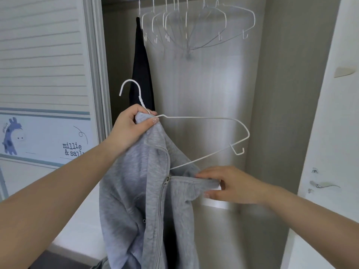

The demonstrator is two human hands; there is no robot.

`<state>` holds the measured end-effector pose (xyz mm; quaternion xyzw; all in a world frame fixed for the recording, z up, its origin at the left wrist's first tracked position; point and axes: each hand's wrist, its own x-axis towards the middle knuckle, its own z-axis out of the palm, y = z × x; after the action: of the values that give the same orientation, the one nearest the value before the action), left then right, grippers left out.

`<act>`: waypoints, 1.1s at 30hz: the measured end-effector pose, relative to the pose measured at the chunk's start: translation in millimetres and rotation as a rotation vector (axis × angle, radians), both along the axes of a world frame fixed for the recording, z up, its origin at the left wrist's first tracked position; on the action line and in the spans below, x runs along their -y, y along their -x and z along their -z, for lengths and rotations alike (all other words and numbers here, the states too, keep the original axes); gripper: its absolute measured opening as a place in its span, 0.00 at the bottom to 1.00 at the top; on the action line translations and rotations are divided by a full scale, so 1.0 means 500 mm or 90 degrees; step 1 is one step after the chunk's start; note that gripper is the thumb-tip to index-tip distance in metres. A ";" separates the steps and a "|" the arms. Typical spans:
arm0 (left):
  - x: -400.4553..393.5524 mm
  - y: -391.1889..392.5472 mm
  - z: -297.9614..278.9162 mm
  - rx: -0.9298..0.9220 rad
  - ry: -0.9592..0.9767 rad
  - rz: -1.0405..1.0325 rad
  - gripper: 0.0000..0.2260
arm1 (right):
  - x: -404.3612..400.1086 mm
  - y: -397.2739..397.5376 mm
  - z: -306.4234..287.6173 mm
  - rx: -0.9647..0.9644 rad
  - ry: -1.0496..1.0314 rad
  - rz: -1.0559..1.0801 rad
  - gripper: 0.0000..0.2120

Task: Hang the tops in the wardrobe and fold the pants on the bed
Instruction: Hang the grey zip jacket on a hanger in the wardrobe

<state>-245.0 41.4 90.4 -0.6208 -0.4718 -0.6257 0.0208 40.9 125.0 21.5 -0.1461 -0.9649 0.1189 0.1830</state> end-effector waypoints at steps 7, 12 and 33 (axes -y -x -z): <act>0.024 -0.002 0.005 -0.020 0.003 0.025 0.04 | 0.051 0.064 0.035 0.256 0.226 -0.106 0.28; 0.041 0.010 0.017 -0.042 0.025 -0.006 0.07 | 0.035 0.074 0.023 0.345 -0.118 0.010 0.12; 0.033 0.058 0.103 -0.107 0.081 -0.172 0.14 | -0.026 -0.084 -0.085 0.204 -0.313 0.073 0.12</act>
<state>-274.0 24.8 39.1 -0.6019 -0.5862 -0.5320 0.1050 83.1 137.8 64.0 -0.1689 -0.9714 -0.1534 0.0651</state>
